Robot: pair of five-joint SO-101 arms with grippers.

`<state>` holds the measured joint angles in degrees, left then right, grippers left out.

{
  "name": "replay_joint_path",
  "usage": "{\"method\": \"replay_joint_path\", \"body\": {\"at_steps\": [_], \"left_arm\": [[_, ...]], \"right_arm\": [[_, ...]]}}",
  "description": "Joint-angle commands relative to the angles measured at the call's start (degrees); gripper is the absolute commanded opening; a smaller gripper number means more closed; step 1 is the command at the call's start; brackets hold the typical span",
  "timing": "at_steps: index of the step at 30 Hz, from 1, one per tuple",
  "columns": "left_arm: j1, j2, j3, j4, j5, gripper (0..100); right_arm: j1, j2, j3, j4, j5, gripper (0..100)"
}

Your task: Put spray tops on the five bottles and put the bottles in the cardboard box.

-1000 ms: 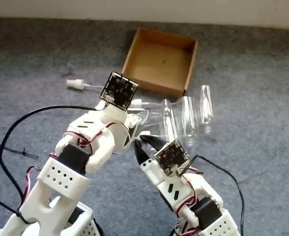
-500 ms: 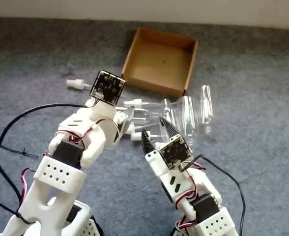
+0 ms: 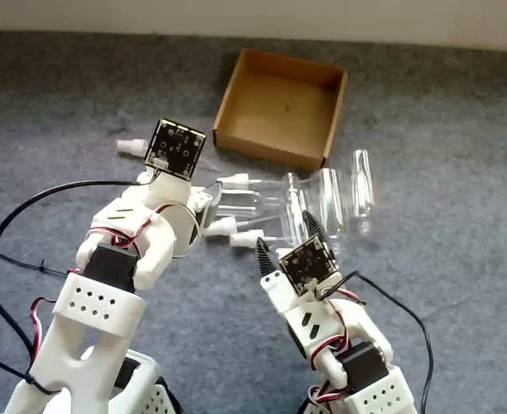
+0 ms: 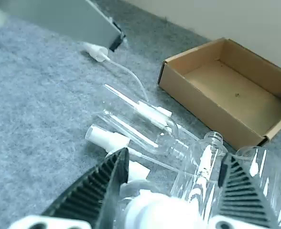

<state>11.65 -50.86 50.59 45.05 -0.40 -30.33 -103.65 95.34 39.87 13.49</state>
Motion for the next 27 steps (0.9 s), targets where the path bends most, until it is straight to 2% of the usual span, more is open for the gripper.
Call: {"method": "replay_joint_path", "body": {"at_steps": [1,10,17,19,22,27], "left_arm": [[-0.9,-0.3,-0.5,0.0,-0.1,17],[-0.7,-0.3,-0.5,0.1,-0.1,17],[-0.7,-0.2,-0.5,0.2,-0.1,17],[-0.7,-0.2,-0.5,0.2,-0.1,17],[-0.7,-0.2,-0.5,0.2,0.0,17],[-1.0,-0.5,-0.4,0.9,0.0,17]], "right_arm": [[0.7,0.7,0.7,0.1,0.6,27.6],[0.0,0.8,2.2,0.1,2.0,28.3],[0.2,2.2,-3.0,8.4,2.0,30.4],[0.3,6.5,-8.0,11.5,1.7,30.4],[0.3,18.3,-13.6,10.9,-0.1,30.4],[0.2,34.1,-18.0,-0.6,0.2,30.6]]}}
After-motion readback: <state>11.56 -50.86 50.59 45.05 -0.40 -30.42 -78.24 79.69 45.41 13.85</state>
